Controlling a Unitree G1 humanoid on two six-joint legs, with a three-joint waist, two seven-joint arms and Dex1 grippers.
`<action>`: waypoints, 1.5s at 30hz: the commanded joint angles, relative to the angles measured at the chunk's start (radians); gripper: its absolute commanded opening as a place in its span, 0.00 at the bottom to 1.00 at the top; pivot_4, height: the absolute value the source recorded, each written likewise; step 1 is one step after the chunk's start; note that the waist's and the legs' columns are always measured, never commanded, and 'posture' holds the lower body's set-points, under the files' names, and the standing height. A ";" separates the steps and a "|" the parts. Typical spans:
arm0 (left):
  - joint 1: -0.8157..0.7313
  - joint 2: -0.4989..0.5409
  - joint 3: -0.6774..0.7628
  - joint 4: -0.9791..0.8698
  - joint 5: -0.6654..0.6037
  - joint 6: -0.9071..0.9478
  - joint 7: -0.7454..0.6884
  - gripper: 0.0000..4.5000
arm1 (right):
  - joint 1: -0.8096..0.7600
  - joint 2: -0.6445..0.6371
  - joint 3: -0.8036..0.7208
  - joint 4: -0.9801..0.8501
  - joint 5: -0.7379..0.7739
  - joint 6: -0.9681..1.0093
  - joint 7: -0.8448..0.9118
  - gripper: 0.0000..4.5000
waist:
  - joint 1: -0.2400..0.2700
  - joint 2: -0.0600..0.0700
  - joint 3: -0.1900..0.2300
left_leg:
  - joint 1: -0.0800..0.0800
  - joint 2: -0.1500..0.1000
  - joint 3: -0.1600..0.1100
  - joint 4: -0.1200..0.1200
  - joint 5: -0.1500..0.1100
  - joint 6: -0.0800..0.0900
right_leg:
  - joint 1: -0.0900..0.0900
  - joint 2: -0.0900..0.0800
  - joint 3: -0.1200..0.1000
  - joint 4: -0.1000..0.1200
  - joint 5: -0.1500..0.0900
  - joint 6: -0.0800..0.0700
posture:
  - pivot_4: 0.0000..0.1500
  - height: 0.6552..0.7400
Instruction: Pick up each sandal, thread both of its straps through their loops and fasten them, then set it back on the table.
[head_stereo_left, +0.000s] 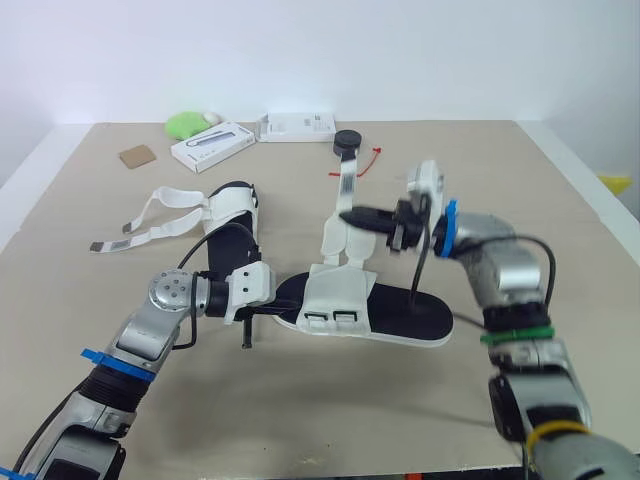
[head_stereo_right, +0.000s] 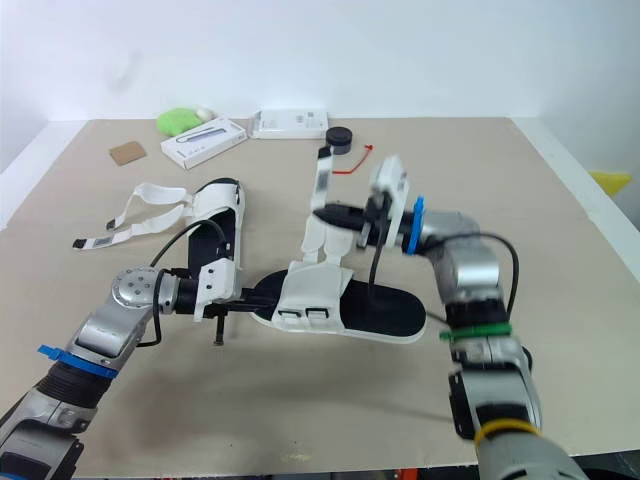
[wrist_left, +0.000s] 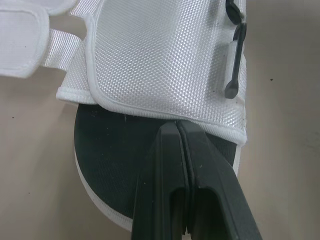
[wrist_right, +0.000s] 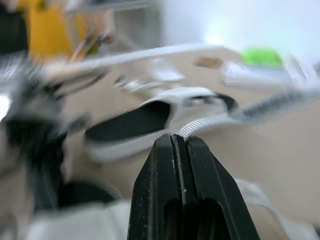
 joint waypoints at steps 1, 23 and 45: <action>0.004 0.003 -0.006 -0.002 0.004 -0.005 0.002 0.00 | 0.049 -0.025 0.019 -0.046 -0.053 -0.483 0.099 0.02 | 0.000 0.000 0.000 | 0.000 0.000 0.001 0.002 0.000 0.000 | 0.000 0.000 0.001 -0.001 0.000 0.000 | 1.00 1.00; -0.014 0.000 -0.001 0.019 0.002 -0.004 -0.009 0.00 | 0.012 -0.219 0.288 0.162 0.008 -0.984 0.123 0.21 | 0.000 -0.001 0.001 | 0.022 0.002 0.005 0.005 0.000 0.001 | 0.019 0.003 0.005 0.001 -0.002 -0.003 | 1.00 1.00; -0.035 -0.005 -0.007 0.021 -0.012 0.013 -0.036 0.00 | 0.266 -0.620 0.100 -0.675 0.889 0.837 -0.293 0.99 | 0.012 -0.001 0.001 | 0.018 0.005 0.001 0.005 -0.001 0.002 | 0.017 0.007 0.004 0.000 -0.009 0.004 | 1.00 1.00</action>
